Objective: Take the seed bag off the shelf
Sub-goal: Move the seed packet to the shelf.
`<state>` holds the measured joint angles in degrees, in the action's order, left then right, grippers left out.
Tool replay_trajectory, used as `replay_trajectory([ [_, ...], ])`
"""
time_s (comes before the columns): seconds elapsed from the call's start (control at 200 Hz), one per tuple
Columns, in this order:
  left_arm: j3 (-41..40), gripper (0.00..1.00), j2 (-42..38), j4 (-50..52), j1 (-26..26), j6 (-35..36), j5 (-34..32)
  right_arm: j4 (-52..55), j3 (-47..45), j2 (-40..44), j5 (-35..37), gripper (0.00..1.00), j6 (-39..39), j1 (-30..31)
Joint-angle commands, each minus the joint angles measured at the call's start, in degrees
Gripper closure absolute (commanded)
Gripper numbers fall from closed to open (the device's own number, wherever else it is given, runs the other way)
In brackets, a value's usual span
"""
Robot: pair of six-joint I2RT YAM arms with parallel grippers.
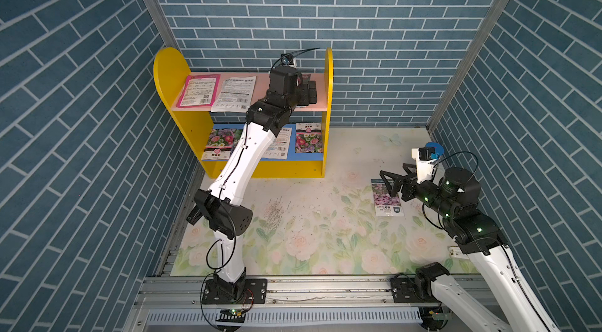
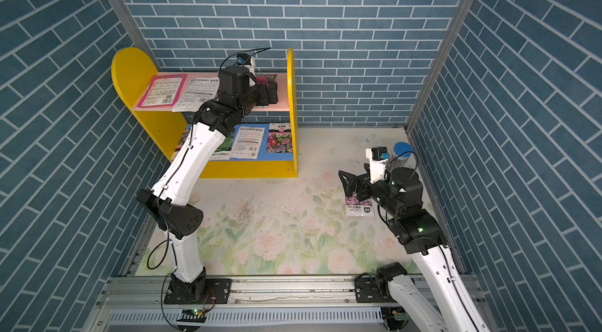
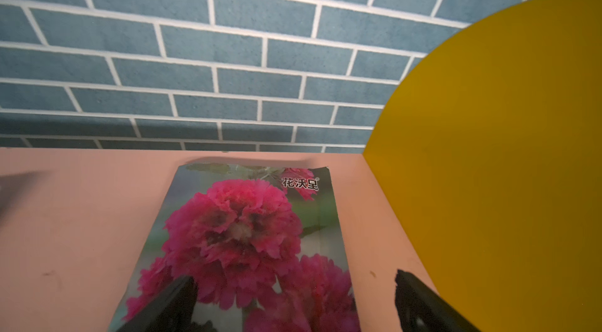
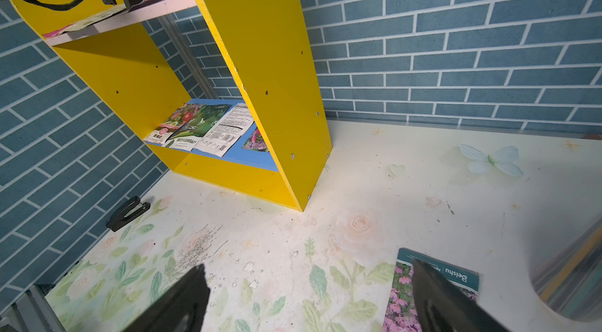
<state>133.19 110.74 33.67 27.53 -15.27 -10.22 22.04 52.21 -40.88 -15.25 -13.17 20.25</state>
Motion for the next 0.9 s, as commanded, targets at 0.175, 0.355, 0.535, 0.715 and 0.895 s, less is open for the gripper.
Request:
replay_trajectory([
  [0.175, 0.2, 0.0, -1.6, 7.6, 1.6, -7.9, 3.7, 0.7, -0.4, 1.0, 0.7, 0.02, 1.6, 0.1],
  [0.355, 1.4, 0.0, -3.5, 5.7, 1.6, -9.7, 4.0, -0.1, -0.3, 0.4, 0.0, 0.02, 1.3, 0.1],
  [0.535, 3.0, 0.0, -5.7, 3.9, 1.6, -10.9, 3.5, -0.3, 0.0, 0.4, -0.3, 0.02, 1.0, 0.0],
  [0.715, -2.2, 0.0, -12.6, 0.1, 1.5, -10.0, 2.3, -0.5, 0.4, 0.7, -0.4, 0.02, 0.7, 0.0],
  [0.895, -6.1, 0.0, -18.3, 4.6, -0.9, -10.0, 6.5, -0.6, 0.6, 0.6, -0.9, 0.02, 0.9, 0.0],
])
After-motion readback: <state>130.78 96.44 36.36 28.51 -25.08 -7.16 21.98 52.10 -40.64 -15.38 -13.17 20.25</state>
